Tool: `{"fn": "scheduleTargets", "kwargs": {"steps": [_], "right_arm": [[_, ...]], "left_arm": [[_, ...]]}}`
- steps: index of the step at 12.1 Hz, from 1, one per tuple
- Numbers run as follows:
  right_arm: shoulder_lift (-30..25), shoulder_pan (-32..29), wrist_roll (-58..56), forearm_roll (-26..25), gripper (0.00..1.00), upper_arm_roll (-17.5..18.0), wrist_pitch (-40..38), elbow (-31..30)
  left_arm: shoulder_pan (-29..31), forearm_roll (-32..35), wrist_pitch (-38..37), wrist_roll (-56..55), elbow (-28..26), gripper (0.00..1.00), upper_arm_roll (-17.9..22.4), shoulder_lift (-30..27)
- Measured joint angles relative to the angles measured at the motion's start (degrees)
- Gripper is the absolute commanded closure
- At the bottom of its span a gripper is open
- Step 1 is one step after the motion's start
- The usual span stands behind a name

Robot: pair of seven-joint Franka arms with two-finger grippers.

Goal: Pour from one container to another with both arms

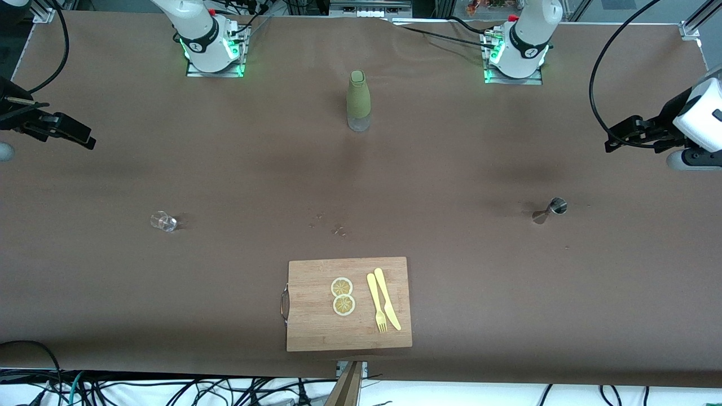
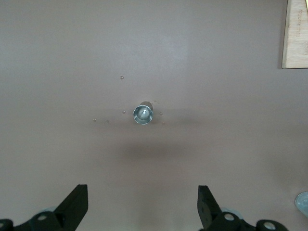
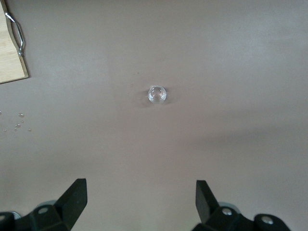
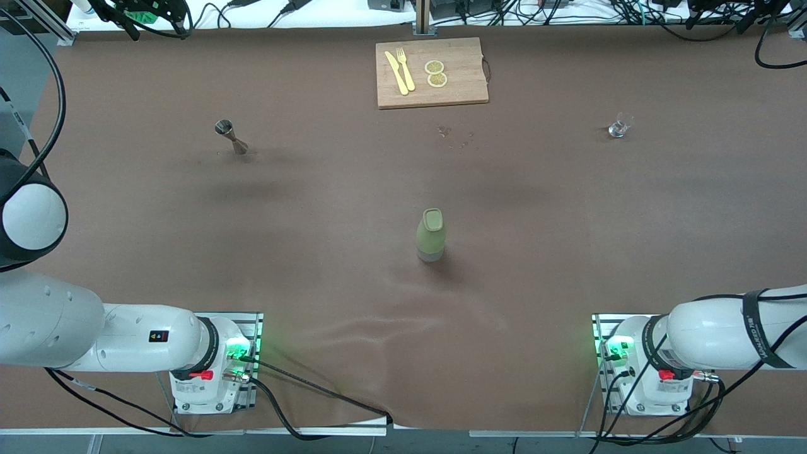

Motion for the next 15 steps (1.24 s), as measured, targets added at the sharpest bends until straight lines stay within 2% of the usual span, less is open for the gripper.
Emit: {"fn": "scheduleTargets", "kwargs": {"steps": [5,9,15], "right_arm": [[0.0,0.0,0.0,0.0,0.00,0.0,0.0,0.0],[0.0,0.0,0.0,0.0,0.00,0.0,0.2,0.0],[0.0,0.0,0.0,0.0,0.00,0.0,0.2,0.0]], "left_arm": [[0.6,0.0,-3.0,0.0,3.4,0.00,-0.1,0.1],[4.0,0.0,-4.3,0.0,4.4,0.00,-4.2,0.1],[3.7,0.0,-4.7,0.0,4.6,0.00,-3.3,0.1]]}}
